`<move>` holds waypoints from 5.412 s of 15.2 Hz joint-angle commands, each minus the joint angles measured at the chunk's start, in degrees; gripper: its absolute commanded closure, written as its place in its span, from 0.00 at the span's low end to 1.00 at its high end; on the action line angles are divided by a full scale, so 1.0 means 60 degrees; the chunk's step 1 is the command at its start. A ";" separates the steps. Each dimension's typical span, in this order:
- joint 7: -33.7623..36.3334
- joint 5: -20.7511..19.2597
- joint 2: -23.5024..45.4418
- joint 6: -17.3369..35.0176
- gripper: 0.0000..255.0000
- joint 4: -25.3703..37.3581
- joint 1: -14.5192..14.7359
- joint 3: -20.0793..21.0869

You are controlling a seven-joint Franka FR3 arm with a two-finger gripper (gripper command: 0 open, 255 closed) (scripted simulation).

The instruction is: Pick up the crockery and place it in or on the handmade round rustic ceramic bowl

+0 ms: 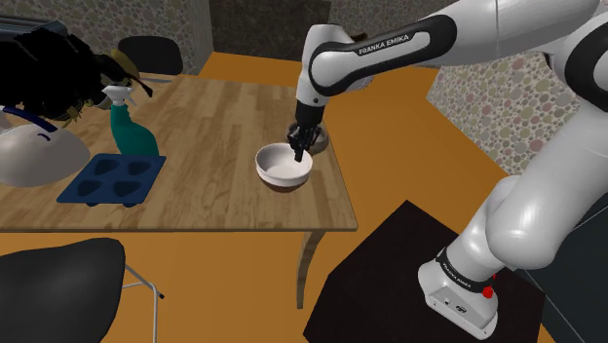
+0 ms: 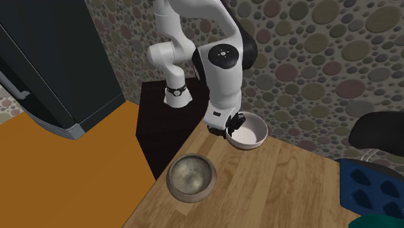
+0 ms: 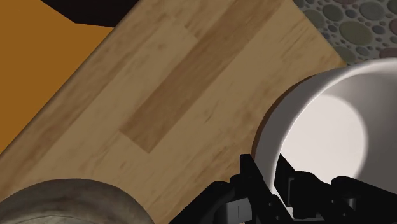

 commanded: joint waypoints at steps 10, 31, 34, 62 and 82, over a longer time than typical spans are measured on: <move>0.0196 -0.0076 -0.0495 -0.1348 1.00 0.0864 -0.0034 -0.0034; -0.1273 -0.0325 0.0694 -0.3684 1.00 0.4112 -0.0983 -0.0990; -0.1797 -0.0332 0.1337 -0.4070 1.00 0.5053 -0.1307 -0.1247; -0.3145 -0.0207 0.3089 -0.2956 1.00 0.5496 -0.2039 -0.1672; -0.3089 -0.0224 0.3241 -0.4228 0.00 0.6913 -0.2164 -0.1716</move>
